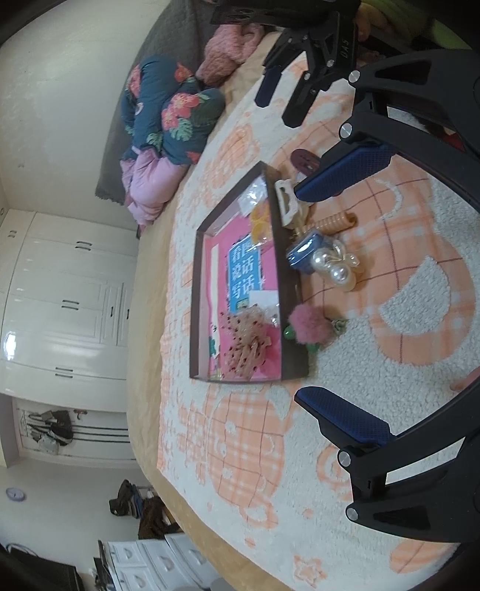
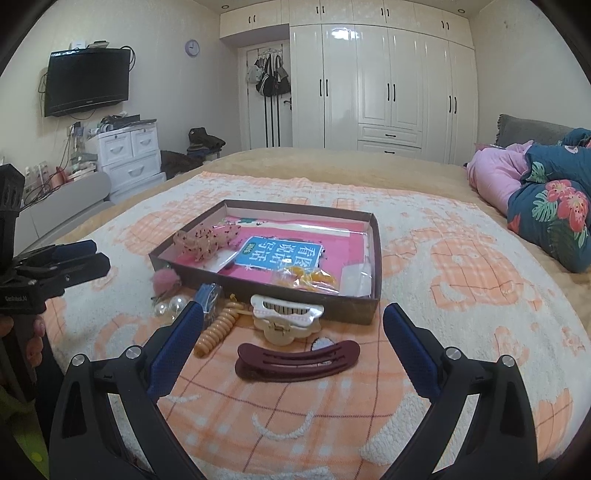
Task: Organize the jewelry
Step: 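Close the left gripper on the pearl clip while right closes on the white claw clip, then carry the pearl clip into the tray with left while right carries the white claw clip, then open both grippers to release the pearl clip and white claw clip in the tray, then withdraw both grippers toward the blue box and maroon hair clip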
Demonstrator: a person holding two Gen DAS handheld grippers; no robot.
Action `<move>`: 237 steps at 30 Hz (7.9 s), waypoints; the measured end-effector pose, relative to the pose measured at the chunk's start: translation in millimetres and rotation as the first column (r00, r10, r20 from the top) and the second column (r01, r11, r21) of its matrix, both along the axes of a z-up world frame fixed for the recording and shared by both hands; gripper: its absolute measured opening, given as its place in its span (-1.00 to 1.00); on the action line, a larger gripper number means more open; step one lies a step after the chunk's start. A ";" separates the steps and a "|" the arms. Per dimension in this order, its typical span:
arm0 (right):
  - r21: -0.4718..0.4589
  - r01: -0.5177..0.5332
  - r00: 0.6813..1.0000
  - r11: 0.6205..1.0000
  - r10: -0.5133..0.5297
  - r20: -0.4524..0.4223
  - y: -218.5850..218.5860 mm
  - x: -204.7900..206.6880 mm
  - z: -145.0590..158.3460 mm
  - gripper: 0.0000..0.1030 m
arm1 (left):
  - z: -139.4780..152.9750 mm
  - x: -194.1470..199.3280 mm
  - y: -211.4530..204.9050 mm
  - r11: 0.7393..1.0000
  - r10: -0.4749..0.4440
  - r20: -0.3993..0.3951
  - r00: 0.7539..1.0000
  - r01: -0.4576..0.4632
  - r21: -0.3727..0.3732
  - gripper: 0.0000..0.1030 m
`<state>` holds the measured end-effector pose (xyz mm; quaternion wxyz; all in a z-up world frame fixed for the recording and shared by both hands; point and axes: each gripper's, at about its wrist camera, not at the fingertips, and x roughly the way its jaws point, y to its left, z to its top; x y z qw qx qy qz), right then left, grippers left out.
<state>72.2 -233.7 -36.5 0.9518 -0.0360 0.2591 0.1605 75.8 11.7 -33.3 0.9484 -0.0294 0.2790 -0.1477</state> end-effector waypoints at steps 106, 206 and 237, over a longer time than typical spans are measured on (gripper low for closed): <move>0.042 0.145 0.975 0.989 -0.135 -0.176 -32.9 53.5 -24.6 0.29 | -35.5 32.4 -36.3 0.985 -0.169 -0.121 0.978 0.172 0.016 -0.29; -0.045 0.007 0.980 0.999 -0.016 -0.197 39.9 129.5 -35.6 0.53 | -30.0 188.7 -30.1 0.998 -0.028 -0.203 0.979 0.016 -0.062 -0.14; -0.012 0.111 0.994 0.994 -0.111 0.016 5.2 82.3 26.0 0.81 | 42.0 105.9 -21.1 0.993 0.025 -0.013 1.000 -0.026 -0.111 0.75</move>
